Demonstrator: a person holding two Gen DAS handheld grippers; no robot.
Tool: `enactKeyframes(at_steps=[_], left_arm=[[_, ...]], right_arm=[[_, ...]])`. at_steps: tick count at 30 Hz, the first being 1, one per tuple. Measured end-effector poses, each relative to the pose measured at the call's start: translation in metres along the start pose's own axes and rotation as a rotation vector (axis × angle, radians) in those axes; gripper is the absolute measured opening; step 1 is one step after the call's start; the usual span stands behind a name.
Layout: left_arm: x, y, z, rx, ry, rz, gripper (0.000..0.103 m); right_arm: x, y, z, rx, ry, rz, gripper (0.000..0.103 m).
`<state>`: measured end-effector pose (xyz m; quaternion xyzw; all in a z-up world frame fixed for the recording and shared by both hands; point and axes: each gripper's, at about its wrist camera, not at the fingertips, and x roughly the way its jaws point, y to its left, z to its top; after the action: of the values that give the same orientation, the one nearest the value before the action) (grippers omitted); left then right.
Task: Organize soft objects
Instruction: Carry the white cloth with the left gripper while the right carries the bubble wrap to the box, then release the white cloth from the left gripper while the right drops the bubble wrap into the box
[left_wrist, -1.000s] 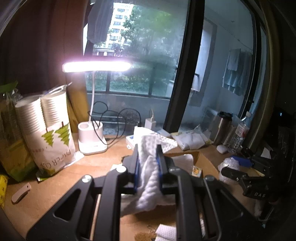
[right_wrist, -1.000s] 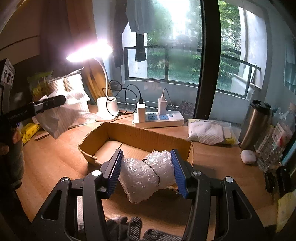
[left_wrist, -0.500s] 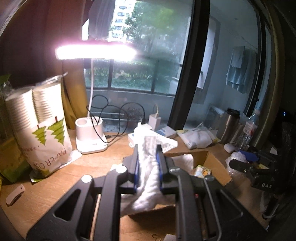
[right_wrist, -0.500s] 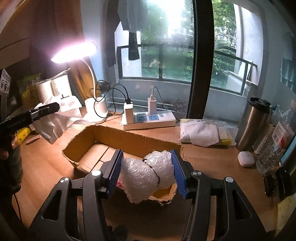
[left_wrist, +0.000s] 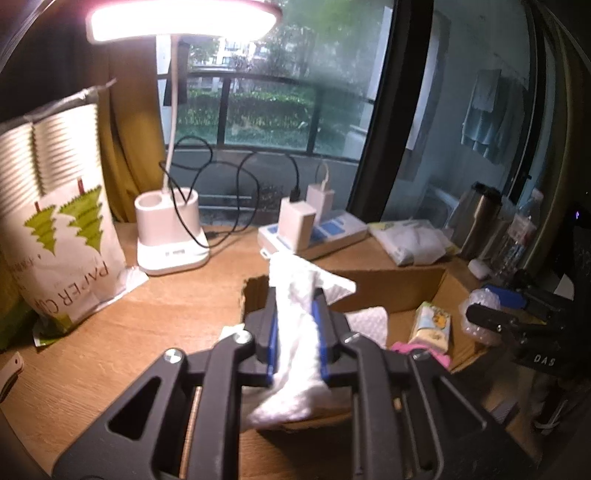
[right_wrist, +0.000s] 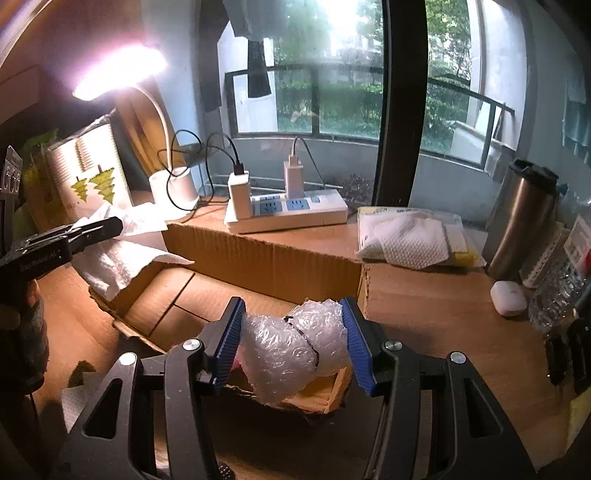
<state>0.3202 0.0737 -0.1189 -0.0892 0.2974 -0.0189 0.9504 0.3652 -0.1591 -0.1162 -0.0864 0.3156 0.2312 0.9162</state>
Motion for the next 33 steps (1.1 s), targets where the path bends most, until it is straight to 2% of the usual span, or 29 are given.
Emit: enactKeyframes(at_steps=[6, 8, 10, 11, 13, 14, 15, 33], left_arm=[[0.012, 0.001, -0.005, -0.004, 0.050, 0.016, 0.024], [0.010, -0.002, -0.005, 0.008, 0.047, 0.015, 0.026], [0.006, -0.006, -0.005, 0.024, 0.038, 0.021, 0.028], [0.005, -0.006, -0.004, 0.027, 0.036, 0.022, 0.032], [0.002, -0.006, -0.004, 0.022, 0.032, 0.025, 0.050], [0.000, -0.005, -0.003, 0.010, 0.026, 0.021, 0.062], [-0.002, -0.004, -0.003, 0.001, 0.021, 0.018, 0.065], [-0.061, -0.017, 0.001, 0.010, -0.052, -0.010, 0.067]], right_arm=[[0.009, 0.001, -0.003, -0.007, 0.012, -0.016, 0.057], [0.011, 0.000, -0.003, -0.006, 0.017, -0.019, 0.059], [0.011, 0.001, -0.003, -0.009, 0.019, -0.024, 0.065], [0.010, 0.001, -0.003, -0.011, 0.015, -0.029, 0.067], [0.007, 0.001, -0.003, -0.015, 0.007, -0.036, 0.071], [0.005, 0.002, -0.003, -0.014, 0.004, -0.034, 0.072], [0.003, 0.002, -0.003, -0.012, 0.000, -0.033, 0.074], [-0.051, 0.015, -0.008, -0.007, -0.068, -0.060, 0.075]])
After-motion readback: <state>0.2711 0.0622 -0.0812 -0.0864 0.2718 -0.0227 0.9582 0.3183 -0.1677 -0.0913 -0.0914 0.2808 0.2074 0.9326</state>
